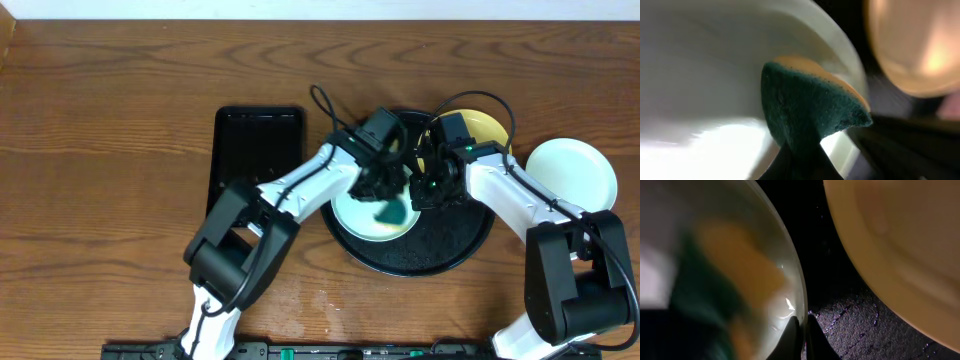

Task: Clean dirty plates on tray and stack at the side
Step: 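Scrub the remaining pale green plate with the sponge in the left gripper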

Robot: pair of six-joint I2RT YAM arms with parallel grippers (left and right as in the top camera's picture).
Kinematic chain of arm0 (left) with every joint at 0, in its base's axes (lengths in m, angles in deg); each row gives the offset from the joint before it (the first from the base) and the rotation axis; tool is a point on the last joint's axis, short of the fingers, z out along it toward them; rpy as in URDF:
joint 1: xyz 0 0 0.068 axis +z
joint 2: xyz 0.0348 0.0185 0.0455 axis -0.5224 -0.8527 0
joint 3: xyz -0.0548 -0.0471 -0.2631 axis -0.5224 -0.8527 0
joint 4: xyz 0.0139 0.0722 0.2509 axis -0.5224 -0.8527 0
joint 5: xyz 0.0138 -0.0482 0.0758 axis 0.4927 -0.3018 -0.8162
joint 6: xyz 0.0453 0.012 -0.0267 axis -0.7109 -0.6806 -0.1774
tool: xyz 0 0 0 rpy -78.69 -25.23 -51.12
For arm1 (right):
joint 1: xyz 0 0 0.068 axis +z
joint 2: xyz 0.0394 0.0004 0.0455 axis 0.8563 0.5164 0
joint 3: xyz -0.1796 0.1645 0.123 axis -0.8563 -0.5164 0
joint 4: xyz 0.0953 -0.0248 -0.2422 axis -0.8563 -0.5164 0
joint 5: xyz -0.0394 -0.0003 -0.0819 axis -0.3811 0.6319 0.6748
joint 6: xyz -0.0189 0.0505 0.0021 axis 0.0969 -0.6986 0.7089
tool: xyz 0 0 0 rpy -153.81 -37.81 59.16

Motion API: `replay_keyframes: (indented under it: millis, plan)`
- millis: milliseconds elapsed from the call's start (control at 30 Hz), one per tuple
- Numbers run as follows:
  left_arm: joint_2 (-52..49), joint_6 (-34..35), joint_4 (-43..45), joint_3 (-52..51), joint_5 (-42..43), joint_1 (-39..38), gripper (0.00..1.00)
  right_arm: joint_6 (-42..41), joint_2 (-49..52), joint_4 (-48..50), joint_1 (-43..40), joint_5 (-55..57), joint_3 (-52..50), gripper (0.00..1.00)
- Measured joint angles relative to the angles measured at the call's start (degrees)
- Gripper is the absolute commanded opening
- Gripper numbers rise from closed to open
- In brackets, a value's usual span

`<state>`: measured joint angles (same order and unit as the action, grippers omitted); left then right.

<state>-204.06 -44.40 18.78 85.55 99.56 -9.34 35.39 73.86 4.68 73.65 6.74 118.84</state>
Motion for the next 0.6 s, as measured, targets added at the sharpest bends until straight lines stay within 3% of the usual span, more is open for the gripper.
replay_keyframes:
  millis: [267,600]
  plan:
    - [-0.02,0.39,-2.69,-0.26,0.66,-0.81,0.08,-0.17,0.00,-0.20,-0.22,0.22,0.00,0.01]
    - [1.03,-0.04,-10.62,0.46,-14.64,2.01,0.07,-0.17,0.00,-0.20,-0.22,0.20,0.00,0.01]
